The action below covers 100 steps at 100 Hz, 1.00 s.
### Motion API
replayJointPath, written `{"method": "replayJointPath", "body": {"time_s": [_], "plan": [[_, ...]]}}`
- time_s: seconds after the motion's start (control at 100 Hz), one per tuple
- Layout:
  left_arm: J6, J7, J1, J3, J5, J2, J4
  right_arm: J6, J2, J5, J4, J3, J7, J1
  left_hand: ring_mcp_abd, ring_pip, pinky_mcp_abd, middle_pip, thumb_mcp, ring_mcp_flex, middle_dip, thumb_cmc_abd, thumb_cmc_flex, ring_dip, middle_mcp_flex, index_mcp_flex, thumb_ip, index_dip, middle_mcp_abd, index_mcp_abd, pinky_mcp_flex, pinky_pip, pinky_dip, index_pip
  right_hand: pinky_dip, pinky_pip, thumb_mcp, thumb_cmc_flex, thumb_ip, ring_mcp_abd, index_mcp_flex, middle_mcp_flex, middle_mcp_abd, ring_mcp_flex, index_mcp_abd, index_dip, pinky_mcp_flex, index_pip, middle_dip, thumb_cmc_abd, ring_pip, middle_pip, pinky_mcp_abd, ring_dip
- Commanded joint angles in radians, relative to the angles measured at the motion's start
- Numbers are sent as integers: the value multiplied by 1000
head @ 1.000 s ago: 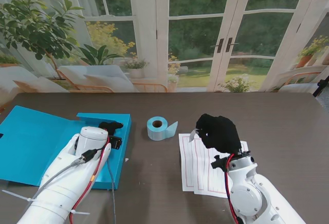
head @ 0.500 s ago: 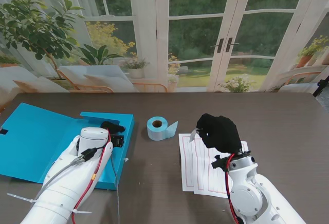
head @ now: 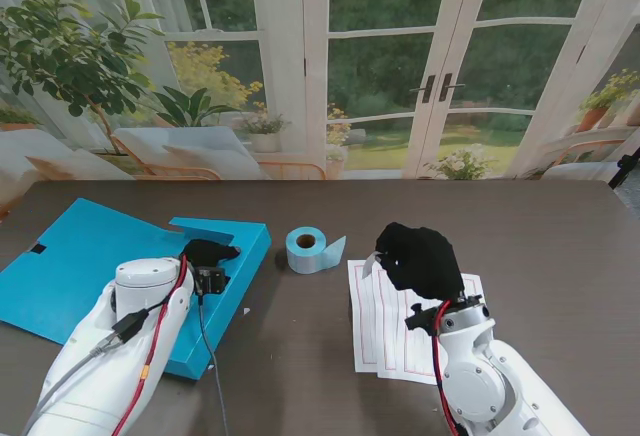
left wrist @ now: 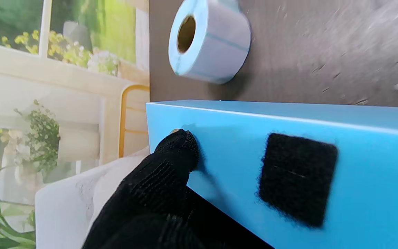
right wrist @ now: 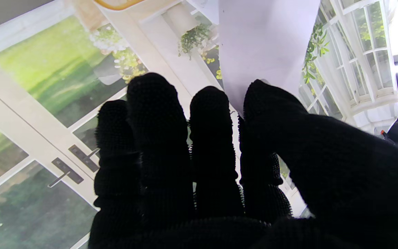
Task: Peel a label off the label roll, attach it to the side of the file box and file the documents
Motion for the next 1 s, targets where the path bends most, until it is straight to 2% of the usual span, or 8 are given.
{"method": "replayJointPath", "body": {"time_s": [0.0, 0.24, 0.54, 0.67, 0.78, 0.99], "plan": [[16, -48, 22, -12, -6, 22, -43, 5, -9, 0, -15, -18, 13, 8, 74, 94, -61, 107, 98, 71, 40, 34, 113, 12, 74, 8, 25, 8, -45, -66, -8, 49, 29, 117, 6, 26, 51, 116, 91, 8, 59, -15, 18, 6, -112, 19, -79, 139, -10, 87, 9, 18, 12, 9], [36, -118, 70, -25, -15, 49, -150, 60, -22, 33, -25, -86, 9, 60, 79, 90, -58, 102, 101, 62, 40, 38, 113, 9, 65, 0, 27, 3, -38, -57, -17, 42, 38, 115, 7, 26, 49, 114, 91, 9, 61, -13, 21, 8, -109, 17, -79, 138, -11, 86, 9, 17, 16, 9], [24, -174, 101, -35, -50, 69, -215, 169, -57, 133, -8, -185, -3, 137, 83, 85, -52, 99, 104, 60, 40, 47, 112, 9, 61, 0, 27, 4, -34, -51, -16, 36, 44, 112, 7, 24, 39, 117, 95, 20, 63, -12, 32, 7, -95, 12, -82, 135, -11, 92, 8, 14, 25, 9], [9, -173, 114, -46, -95, 68, -228, 202, -72, 165, 6, -223, -14, 159, 83, 85, -46, 99, 109, 60, 40, 47, 112, 9, 60, 4, 28, 3, -30, -45, -15, 34, 45, 110, 8, 24, 32, 120, 98, 26, 63, -11, 37, 6, -88, 10, -85, 134, -11, 94, 9, 12, 29, 10], [2, -170, 124, -55, -134, 66, -244, 241, -66, 173, -57, -215, 13, 127, 83, 85, -42, 97, 109, 60, 41, 51, 113, 9, 58, 4, 28, 2, -28, -42, -11, 34, 45, 107, 9, 24, 26, 119, 99, 27, 63, -11, 40, 7, -84, 8, -85, 133, -11, 97, 10, 11, 33, 11], [-11, -144, 142, -70, -217, 58, -275, 313, -78, 212, -69, -254, 25, 130, 88, 82, -31, 95, 115, 64, 42, 51, 113, 8, 58, 10, 29, 0, -22, -38, -1, 33, 44, 100, 13, 22, -27, 133, 109, 48, 58, -12, 59, 2, -49, -3, -93, 130, -13, 111, 10, 1, 56, 11]]}}
